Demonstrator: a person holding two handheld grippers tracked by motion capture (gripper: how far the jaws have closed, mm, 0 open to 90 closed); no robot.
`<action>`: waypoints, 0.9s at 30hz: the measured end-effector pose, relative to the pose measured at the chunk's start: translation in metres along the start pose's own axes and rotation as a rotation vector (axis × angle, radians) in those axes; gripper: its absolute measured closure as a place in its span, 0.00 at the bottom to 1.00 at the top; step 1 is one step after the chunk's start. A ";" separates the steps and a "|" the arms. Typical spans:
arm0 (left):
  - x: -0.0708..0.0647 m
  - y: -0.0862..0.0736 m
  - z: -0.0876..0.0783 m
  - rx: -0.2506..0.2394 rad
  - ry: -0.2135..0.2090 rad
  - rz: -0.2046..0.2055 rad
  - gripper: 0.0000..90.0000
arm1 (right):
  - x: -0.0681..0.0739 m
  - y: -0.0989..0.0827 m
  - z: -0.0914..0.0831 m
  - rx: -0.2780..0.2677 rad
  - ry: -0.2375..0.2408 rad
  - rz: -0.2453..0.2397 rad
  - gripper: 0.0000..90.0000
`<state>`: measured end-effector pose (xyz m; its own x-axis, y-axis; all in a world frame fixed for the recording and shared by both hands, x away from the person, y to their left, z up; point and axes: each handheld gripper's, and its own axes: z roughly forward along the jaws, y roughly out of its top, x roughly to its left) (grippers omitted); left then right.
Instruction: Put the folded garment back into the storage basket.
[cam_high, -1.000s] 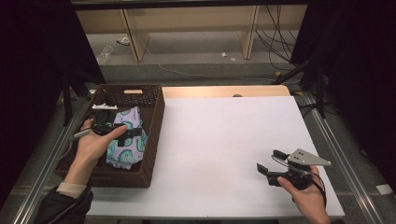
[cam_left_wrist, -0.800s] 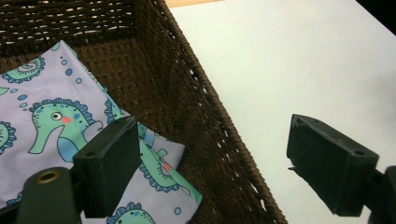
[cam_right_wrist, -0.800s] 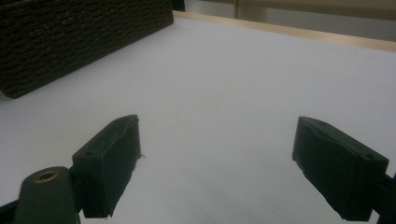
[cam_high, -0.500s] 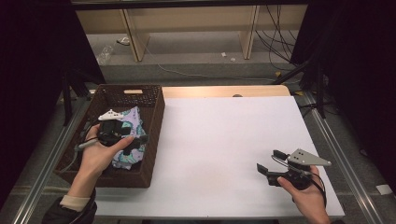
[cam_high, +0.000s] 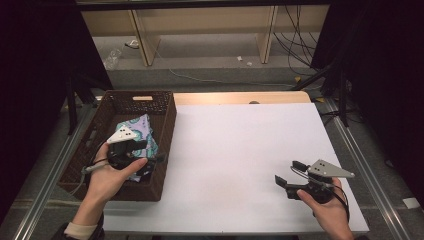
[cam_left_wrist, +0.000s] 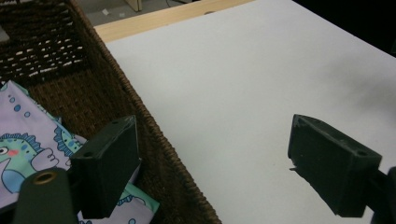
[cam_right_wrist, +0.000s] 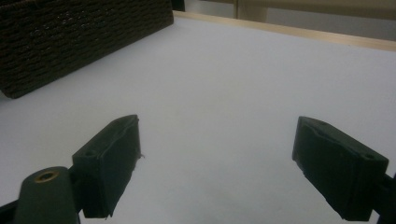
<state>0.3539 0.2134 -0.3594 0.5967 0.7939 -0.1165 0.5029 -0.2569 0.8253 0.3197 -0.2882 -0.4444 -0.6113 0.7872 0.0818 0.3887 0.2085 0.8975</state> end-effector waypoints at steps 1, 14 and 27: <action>-0.002 -0.001 -0.001 -0.003 -0.003 0.006 0.17 | 0.000 0.000 0.000 0.000 0.000 0.000 0.18; -0.015 -0.010 0.006 -0.026 -0.057 0.062 0.17 | 0.001 0.001 0.000 -0.004 0.003 -0.001 0.18; -0.025 -0.019 0.015 -0.032 -0.109 0.087 0.18 | 0.002 0.001 0.001 -0.008 0.012 -0.014 0.18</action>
<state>0.3390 0.1903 -0.3809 0.7025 0.7044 -0.1011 0.4269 -0.3035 0.8519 0.3193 -0.2859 -0.4434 -0.6248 0.7773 0.0741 0.3747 0.2152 0.9018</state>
